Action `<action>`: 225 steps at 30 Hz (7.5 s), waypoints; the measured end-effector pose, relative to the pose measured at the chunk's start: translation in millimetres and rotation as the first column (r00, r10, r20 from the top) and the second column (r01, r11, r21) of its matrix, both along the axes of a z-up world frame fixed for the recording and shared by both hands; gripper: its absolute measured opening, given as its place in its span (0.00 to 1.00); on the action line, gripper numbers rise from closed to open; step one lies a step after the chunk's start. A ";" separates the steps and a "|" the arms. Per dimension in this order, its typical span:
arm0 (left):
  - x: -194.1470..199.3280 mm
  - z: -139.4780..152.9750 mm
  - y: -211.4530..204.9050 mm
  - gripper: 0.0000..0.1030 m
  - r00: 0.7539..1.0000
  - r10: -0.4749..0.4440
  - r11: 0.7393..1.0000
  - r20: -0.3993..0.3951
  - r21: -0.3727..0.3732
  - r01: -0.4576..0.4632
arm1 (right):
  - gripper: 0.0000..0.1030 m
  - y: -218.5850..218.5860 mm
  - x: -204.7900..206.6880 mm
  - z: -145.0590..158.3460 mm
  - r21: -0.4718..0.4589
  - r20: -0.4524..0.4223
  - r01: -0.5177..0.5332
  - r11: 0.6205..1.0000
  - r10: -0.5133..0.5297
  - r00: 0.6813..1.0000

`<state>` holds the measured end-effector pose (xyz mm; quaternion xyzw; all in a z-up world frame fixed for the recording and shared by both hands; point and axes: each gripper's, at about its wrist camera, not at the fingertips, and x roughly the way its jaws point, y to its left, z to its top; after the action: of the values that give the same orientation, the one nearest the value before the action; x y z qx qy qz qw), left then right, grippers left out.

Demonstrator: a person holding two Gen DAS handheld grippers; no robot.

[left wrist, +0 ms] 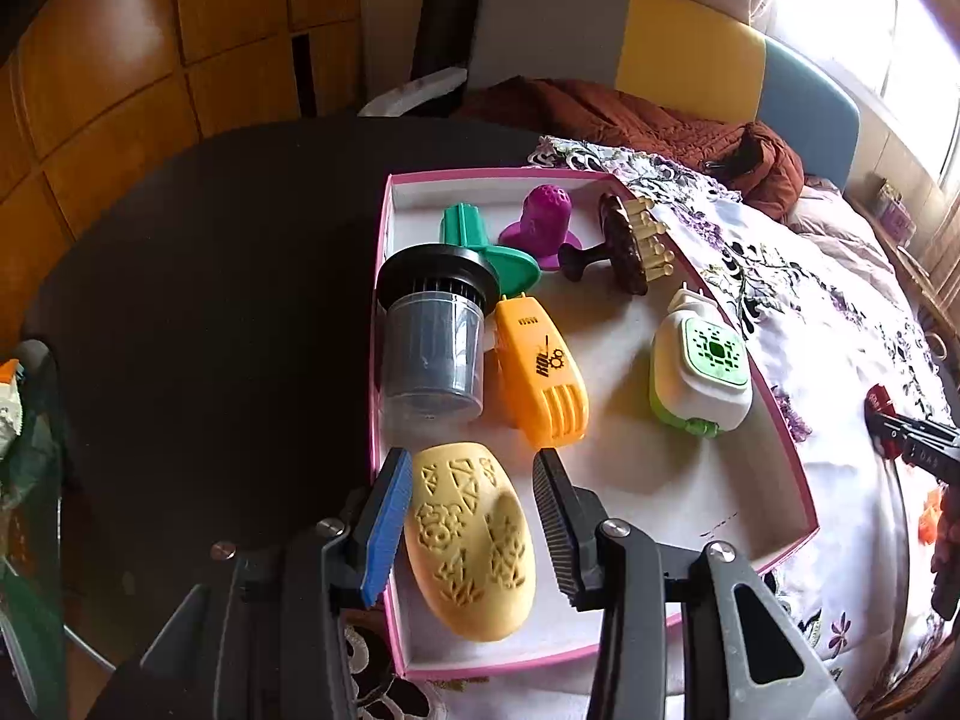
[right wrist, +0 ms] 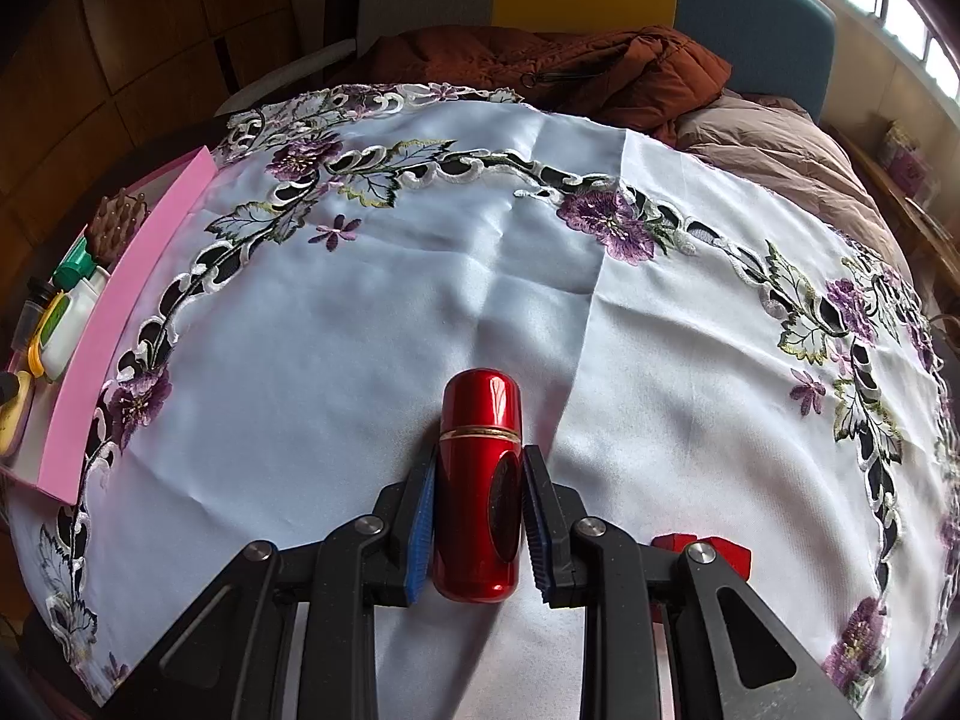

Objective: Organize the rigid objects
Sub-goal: 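Withdraw the left tool while the right tool carries the red cylinder toward the tray, then lower the red cylinder beside the soap and open the right tool, then move both tools from the tray back to the red puzzle piece and orange cubes, then close the left tool on the red K puzzle piece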

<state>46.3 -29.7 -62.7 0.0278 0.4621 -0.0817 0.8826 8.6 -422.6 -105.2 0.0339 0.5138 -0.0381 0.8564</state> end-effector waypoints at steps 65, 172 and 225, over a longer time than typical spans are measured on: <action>-26.2 29.4 43.7 0.41 0.993 0.090 0.992 0.079 -0.090 -0.083 | 0.26 81.4 -3.5 84.2 0.027 0.190 -0.032 0.999 0.026 0.981; -52.0 42.0 -108.8 0.41 0.945 -0.314 0.949 0.097 0.065 0.308 | 0.87 -130.2 -111.6 83.9 0.172 0.237 0.657 0.734 -0.679 0.695; -56.0 -21.4 -358.4 0.30 0.573 -0.818 0.575 -0.036 -0.040 0.818 | 0.88 -166.3 -124.6 57.6 0.315 0.063 0.734 0.602 -0.784 0.617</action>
<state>-9.7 -388.1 -84.0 0.2274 0.4185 -0.4845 0.7338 -116.0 -588.9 -47.6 0.3645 0.3637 -0.3291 0.7916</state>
